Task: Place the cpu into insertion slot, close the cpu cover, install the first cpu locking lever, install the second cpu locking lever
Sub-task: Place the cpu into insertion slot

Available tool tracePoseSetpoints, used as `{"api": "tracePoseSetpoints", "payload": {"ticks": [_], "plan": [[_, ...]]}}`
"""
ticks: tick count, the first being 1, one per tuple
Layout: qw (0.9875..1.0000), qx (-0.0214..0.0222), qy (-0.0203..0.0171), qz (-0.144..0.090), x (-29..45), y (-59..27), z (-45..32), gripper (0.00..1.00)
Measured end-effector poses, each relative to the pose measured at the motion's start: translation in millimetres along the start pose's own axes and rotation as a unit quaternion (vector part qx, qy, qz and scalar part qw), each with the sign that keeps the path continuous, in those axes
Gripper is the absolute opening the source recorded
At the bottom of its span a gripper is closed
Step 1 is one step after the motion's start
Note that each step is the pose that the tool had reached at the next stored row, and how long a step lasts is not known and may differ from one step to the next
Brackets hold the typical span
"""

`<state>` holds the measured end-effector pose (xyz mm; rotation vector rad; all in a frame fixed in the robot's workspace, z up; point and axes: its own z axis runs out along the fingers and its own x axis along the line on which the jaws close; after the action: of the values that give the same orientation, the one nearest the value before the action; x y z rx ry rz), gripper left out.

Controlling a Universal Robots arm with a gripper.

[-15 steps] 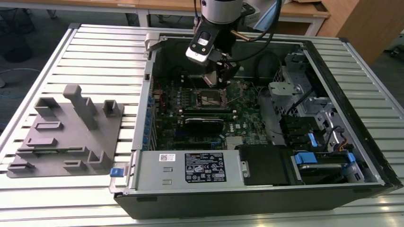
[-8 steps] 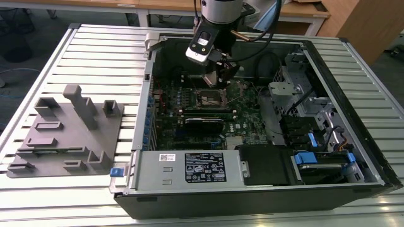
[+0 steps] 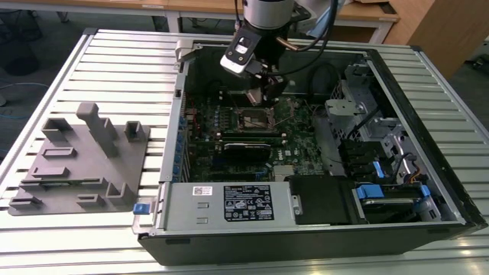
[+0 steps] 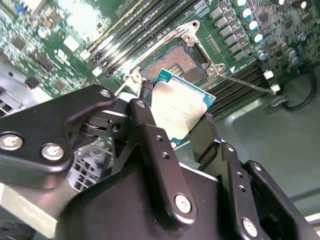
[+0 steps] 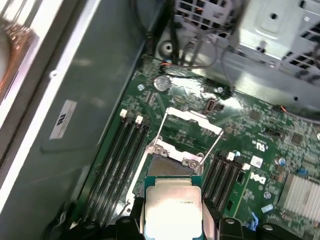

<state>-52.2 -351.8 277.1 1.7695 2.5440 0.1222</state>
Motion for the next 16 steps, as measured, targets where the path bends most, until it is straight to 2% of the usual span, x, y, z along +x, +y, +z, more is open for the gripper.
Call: {"api": "tracePoseSetpoints", "payload": {"ticks": [4, 8, 12, 16], "plan": [[0.9994, -0.0004, -0.0032, 0.036, 0.0, 0.0, 0.4, 0.54], [0.9974, -0.0008, -0.0065, 0.072, 0.0, -0.1, 0.7, 0.54], [0.9941, -0.0013, -0.0096, 0.108, 0.0, -0.1, 1.1, 0.54], [0.9895, -0.0017, -0.0129, 0.144, 0.0, -0.1, 1.5, 0.54]]}}
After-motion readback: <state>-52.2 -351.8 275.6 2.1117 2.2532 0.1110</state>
